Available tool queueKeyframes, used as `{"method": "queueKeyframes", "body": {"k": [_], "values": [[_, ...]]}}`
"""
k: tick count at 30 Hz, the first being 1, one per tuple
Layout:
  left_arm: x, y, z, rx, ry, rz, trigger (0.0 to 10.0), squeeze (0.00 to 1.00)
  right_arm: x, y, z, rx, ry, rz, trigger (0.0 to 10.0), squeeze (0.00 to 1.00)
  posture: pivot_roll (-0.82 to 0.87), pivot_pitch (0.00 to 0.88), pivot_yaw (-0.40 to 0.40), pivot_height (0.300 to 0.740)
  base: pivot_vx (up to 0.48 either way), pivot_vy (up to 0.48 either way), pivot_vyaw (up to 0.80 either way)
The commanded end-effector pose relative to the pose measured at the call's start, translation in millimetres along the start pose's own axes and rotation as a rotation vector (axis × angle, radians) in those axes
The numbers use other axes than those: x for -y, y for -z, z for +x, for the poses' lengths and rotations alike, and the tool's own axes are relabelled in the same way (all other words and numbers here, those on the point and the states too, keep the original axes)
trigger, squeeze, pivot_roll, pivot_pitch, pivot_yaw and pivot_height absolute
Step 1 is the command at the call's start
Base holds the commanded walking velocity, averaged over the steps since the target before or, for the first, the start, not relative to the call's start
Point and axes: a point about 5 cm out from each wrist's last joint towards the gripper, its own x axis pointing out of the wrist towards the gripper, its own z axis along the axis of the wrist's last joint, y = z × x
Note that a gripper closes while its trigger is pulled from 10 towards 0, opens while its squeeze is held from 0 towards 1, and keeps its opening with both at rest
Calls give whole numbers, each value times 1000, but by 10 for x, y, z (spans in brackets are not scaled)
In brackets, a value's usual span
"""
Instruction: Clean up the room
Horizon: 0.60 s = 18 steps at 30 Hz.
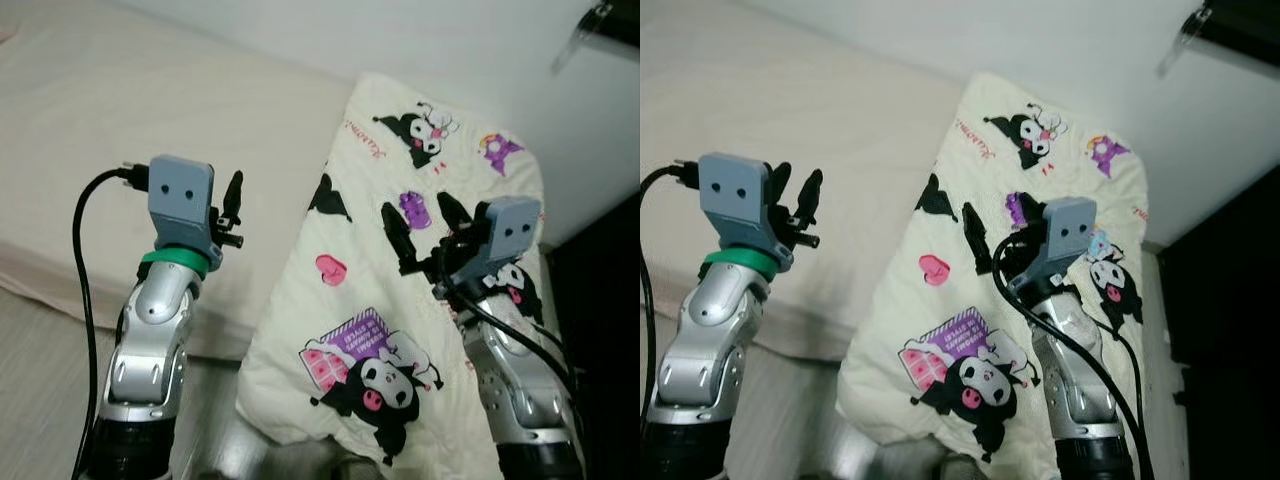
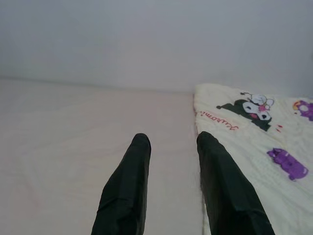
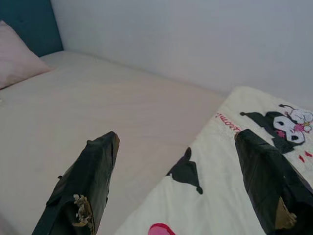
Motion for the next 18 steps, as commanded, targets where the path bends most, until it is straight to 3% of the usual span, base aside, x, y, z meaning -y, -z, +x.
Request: {"method": "queueKeyframes", "body": {"k": [1,18], "values": [[35,59,-25,-18,12,-12,10000,0,66,56,-64,-28,26,11,10000,0,38,136,-114,691,-476,0,0],[78,78,8,-20,31,-19,10000,0,129,104,-118,-46,64,3,10000,0,31,132,-105,691,-464,0,0]]}}
